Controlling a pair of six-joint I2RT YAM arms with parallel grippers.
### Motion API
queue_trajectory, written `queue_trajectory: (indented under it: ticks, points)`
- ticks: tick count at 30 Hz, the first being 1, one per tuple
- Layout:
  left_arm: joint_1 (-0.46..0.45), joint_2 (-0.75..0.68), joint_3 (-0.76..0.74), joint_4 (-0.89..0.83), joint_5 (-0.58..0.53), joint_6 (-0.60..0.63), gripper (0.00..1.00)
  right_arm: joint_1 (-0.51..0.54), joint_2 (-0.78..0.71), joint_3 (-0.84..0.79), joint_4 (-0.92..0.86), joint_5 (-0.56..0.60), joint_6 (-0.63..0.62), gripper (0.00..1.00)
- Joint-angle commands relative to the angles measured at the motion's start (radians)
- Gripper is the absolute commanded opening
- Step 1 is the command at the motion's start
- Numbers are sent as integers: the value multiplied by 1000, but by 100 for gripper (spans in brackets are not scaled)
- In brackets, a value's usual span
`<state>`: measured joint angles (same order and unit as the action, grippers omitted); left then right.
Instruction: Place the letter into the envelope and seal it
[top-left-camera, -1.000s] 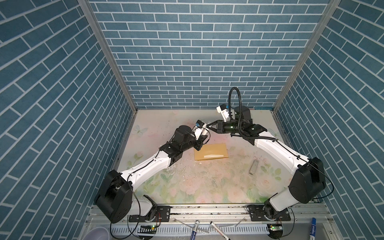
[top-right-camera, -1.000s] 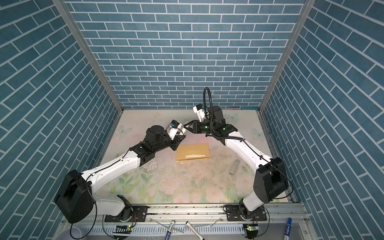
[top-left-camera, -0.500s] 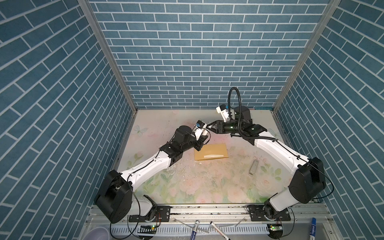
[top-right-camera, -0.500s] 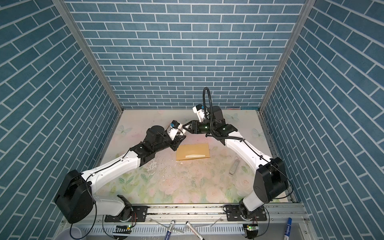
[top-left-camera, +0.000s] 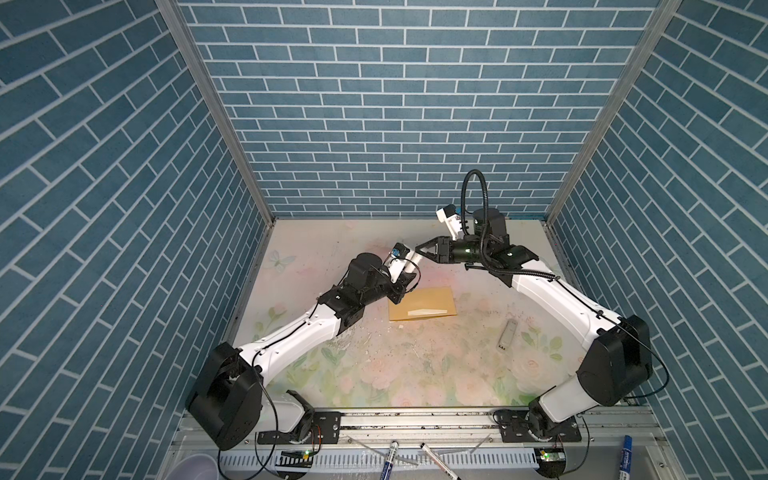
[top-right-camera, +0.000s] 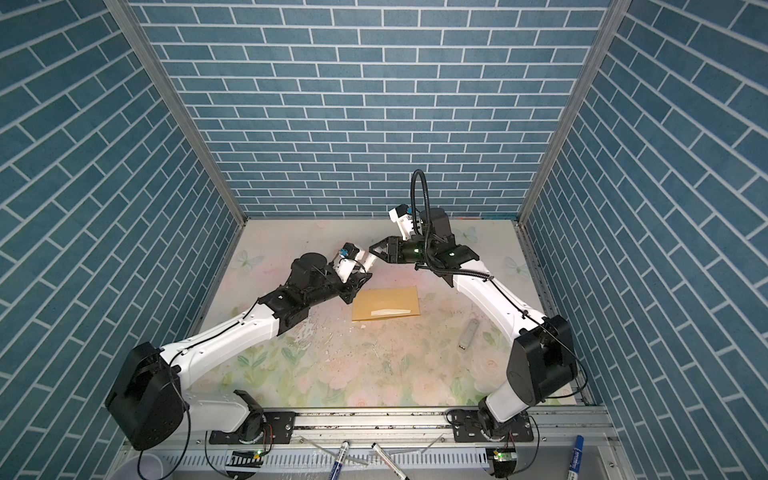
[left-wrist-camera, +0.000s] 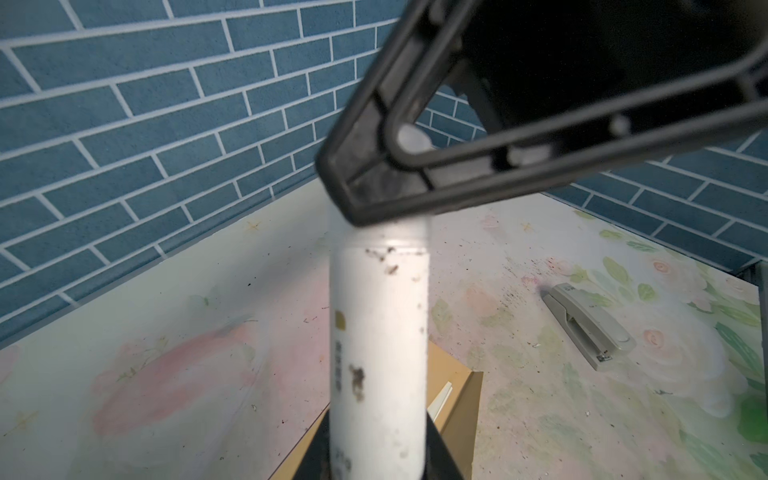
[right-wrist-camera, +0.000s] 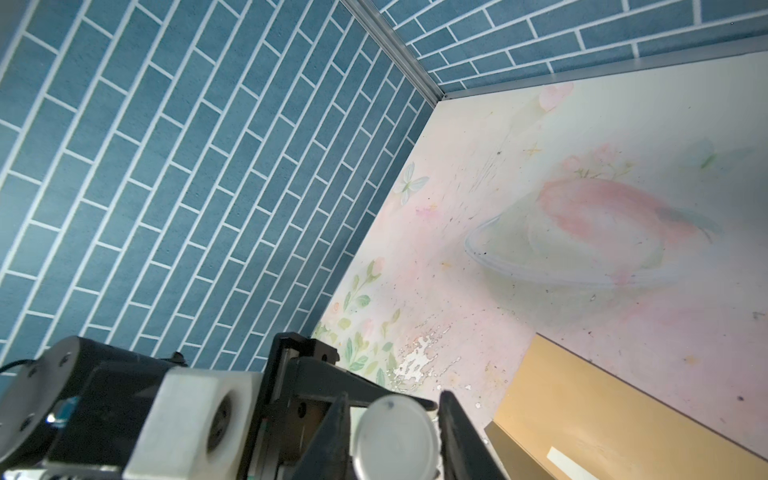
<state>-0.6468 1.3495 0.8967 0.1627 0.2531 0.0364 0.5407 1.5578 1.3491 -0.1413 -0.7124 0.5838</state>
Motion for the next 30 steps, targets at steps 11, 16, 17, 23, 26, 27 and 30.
queue_trajectory:
  ticks: [11, 16, 17, 23, 26, 27, 30]
  points:
    - [-6, -18, -7, 32, 1, -1, 29, -1, 4, 29, 12, -32, 3, 10]
    - [-5, -20, 3, 57, 5, -16, 53, 4, -12, 6, 14, -1, -3, 8]
    - [-5, -17, 7, 59, 6, -17, 55, 6, -14, 6, 15, 3, -4, 8]
    - [-5, 2, 34, 58, 19, -24, 56, 25, -18, -8, 20, 17, -4, 6]
    - [-6, 7, 39, 63, 23, -29, 55, 34, -16, -13, 22, 20, -4, 6]
    - [-5, 8, 41, 65, 24, -29, 54, 36, -15, -13, 23, 22, -4, 5]
    - [-5, 12, 42, 70, 23, -32, 49, 42, -12, -15, 24, 22, -6, 5]
